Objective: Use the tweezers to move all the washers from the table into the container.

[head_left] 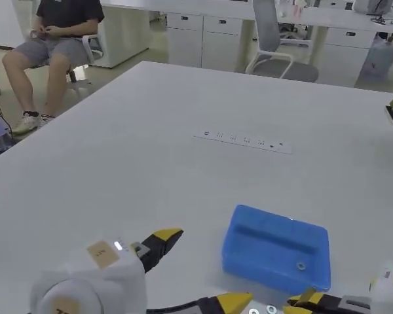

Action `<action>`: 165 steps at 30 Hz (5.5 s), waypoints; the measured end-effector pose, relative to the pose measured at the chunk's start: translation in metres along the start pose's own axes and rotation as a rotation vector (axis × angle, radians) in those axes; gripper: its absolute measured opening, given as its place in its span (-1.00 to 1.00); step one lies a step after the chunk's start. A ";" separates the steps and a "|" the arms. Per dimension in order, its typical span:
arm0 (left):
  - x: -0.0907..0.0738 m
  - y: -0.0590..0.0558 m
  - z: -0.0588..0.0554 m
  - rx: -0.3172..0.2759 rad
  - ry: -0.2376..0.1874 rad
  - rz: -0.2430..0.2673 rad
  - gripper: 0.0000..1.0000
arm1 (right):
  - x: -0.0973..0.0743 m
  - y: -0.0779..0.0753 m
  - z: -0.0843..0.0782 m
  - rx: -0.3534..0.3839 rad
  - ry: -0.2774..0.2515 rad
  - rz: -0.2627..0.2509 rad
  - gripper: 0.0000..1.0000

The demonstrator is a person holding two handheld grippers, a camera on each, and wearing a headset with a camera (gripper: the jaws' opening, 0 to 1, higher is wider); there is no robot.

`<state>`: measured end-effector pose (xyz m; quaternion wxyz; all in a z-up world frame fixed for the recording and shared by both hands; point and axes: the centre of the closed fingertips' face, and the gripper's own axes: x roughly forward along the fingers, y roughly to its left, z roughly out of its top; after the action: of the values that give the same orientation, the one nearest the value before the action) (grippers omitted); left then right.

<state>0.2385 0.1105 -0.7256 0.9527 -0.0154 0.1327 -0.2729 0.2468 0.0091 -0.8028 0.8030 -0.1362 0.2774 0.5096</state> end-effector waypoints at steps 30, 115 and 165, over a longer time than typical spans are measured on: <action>0.001 -0.002 -0.003 0.021 0.023 -0.001 0.45 | 0.006 0.016 -0.001 -0.156 0.041 0.013 -0.96; 0.000 -0.001 -0.010 0.050 0.063 -0.004 0.32 | 0.037 -0.113 0.048 0.136 0.082 -0.069 -0.95; 0.002 -0.006 -0.015 0.070 0.097 -0.025 0.31 | -0.007 -0.050 0.089 0.021 -0.026 -0.014 -0.94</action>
<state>0.2332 0.1046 -0.7401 0.9417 0.0294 0.1687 -0.2897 0.3169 0.0266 -0.7299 0.8115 -0.1233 0.2714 0.5026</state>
